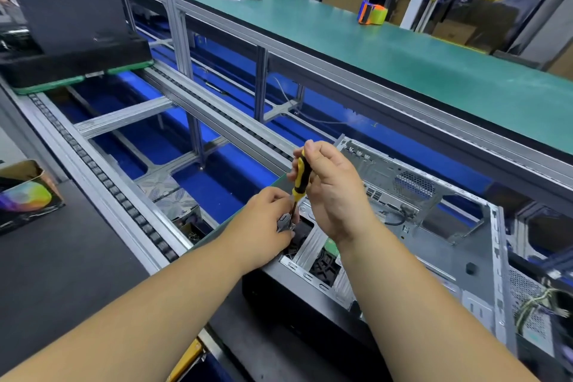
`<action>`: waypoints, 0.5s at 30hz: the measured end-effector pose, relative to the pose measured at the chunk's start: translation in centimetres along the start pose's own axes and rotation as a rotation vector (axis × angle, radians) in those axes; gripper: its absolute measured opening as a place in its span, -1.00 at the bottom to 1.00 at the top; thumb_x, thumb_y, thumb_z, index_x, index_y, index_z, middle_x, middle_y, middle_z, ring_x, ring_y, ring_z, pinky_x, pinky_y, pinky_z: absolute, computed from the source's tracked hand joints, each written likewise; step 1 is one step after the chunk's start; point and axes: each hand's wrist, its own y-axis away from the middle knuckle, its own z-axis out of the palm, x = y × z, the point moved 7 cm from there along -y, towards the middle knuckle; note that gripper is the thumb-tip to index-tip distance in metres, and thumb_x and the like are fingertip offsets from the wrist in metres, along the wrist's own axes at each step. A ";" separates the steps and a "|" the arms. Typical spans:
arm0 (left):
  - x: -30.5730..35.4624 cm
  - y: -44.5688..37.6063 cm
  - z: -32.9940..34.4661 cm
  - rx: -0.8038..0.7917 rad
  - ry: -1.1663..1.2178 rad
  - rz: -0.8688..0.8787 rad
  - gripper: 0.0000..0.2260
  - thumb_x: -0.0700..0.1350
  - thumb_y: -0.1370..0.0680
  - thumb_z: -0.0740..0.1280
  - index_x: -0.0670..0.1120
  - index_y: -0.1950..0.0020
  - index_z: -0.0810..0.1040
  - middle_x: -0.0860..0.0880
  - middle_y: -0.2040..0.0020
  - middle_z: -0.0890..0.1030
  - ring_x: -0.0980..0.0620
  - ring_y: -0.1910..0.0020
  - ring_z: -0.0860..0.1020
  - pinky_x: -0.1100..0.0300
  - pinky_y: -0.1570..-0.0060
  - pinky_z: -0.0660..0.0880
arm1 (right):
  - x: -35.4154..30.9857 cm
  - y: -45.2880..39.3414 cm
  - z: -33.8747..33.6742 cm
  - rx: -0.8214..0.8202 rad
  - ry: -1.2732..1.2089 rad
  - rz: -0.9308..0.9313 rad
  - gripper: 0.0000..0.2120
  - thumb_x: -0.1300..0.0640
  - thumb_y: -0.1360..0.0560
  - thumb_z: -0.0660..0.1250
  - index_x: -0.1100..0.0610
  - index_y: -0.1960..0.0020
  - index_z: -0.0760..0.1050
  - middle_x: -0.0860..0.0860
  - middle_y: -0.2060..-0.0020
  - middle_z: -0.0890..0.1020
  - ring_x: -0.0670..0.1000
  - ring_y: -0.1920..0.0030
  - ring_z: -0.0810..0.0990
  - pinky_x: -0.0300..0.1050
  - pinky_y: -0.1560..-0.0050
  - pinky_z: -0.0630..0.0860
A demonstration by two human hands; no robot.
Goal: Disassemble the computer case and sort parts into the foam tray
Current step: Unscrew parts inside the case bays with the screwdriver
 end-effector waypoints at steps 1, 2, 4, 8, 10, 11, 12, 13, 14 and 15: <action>0.0 0.0 0.0 0.001 0.003 0.000 -0.77 -0.05 -0.43 0.44 0.20 0.06 0.44 0.21 -0.16 0.35 0.10 -0.18 0.39 0.08 -0.24 0.40 | 0.2 0.2 0.1 0.009 -0.020 -0.011 -0.81 0.06 -0.59 0.29 0.16 0.12 0.53 -0.02 0.29 0.57 -0.03 0.26 0.53 -0.16 0.12 0.48; -0.1 -0.1 0.1 0.002 0.007 -0.001 -0.79 -0.05 -0.44 0.44 0.17 0.03 0.46 0.21 -0.17 0.35 0.10 -0.18 0.40 0.06 -0.24 0.41 | 0.4 0.3 0.3 0.015 -0.038 -0.028 -0.80 0.05 -0.58 0.31 0.15 0.12 0.54 -0.02 0.30 0.57 -0.04 0.27 0.52 -0.21 0.16 0.48; -0.3 -0.1 0.2 0.000 0.011 -0.008 -0.77 -0.07 -0.44 0.44 0.08 -0.05 0.51 0.18 -0.20 0.35 0.07 -0.20 0.40 0.04 -0.26 0.40 | 0.7 0.4 0.4 0.043 -0.067 -0.077 -0.78 0.03 -0.60 0.28 0.14 0.14 0.53 -0.01 0.32 0.54 -0.06 0.29 0.48 -0.27 0.23 0.44; -0.3 -0.1 0.1 0.001 0.007 -0.020 -0.78 -0.06 -0.46 0.44 0.08 -0.06 0.50 0.17 -0.24 0.35 0.07 -0.23 0.39 0.10 -0.27 0.37 | 0.4 0.0 -0.4 0.110 -0.107 -0.188 -0.63 0.11 -0.69 0.07 0.12 0.25 0.44 -0.01 0.42 0.41 -0.03 0.37 0.33 -0.21 0.31 0.30; -0.1 0.0 0.0 0.007 0.003 -0.021 -0.78 -0.06 -0.46 0.44 0.09 -0.05 0.50 0.16 -0.25 0.35 0.07 -0.23 0.38 0.13 -0.26 0.36 | 0.3 -0.3 -0.2 0.066 -0.096 -0.205 -0.61 0.14 -0.67 0.04 0.13 0.31 0.38 0.00 0.47 0.32 0.00 0.42 0.25 -0.18 0.36 0.23; 0.0 0.0 0.0 0.005 0.000 -0.025 -0.78 -0.06 -0.46 0.44 0.08 -0.06 0.51 0.16 -0.25 0.36 0.07 -0.24 0.38 0.13 -0.27 0.36 | 0.4 -0.5 0.1 0.020 -0.098 -0.194 -0.61 0.16 -0.65 0.03 0.14 0.34 0.35 0.00 0.50 0.28 0.00 0.44 0.21 -0.18 0.39 0.20; 0.0 0.0 -0.1 0.002 -0.004 -0.028 -0.77 -0.07 -0.46 0.44 0.08 -0.07 0.50 0.15 -0.25 0.36 0.07 -0.24 0.38 0.12 -0.27 0.36 | 0.5 -0.7 0.5 -0.041 -0.106 -0.172 -0.62 0.17 -0.61 0.03 0.15 0.37 0.32 0.00 0.53 0.24 0.00 0.47 0.18 -0.18 0.43 0.18; 0.0 0.0 -0.1 -0.001 -0.009 -0.027 -0.77 -0.06 -0.46 0.44 0.09 -0.06 0.49 0.16 -0.24 0.36 0.07 -0.24 0.38 0.12 -0.28 0.36 | 0.6 -1.0 0.9 -0.111 -0.116 -0.139 -0.63 0.18 -0.58 0.02 0.16 0.40 0.29 -0.01 0.55 0.21 -0.01 0.50 0.15 -0.18 0.46 0.14; 0.0 0.0 -0.1 -0.007 -0.007 -0.022 -0.76 -0.04 -0.45 0.45 0.12 -0.05 0.47 0.17 -0.23 0.36 0.07 -0.25 0.36 0.12 -0.28 0.36 | 0.6 -1.3 1.4 -0.184 -0.124 -0.100 -0.64 0.19 -0.54 0.02 0.17 0.43 0.27 -0.01 0.58 0.19 -0.02 0.52 0.12 -0.18 0.48 0.09; 0.0 -0.1 -0.2 -0.018 0.015 -0.016 -0.72 0.00 -0.44 0.45 0.14 -0.08 0.46 0.18 -0.23 0.36 0.07 -0.27 0.34 0.12 -0.29 0.34 | 0.6 -1.5 1.8 -0.253 -0.125 -0.059 -0.64 0.19 -0.52 0.01 0.16 0.44 0.27 -0.01 0.59 0.17 -0.03 0.53 0.10 -0.17 0.48 0.05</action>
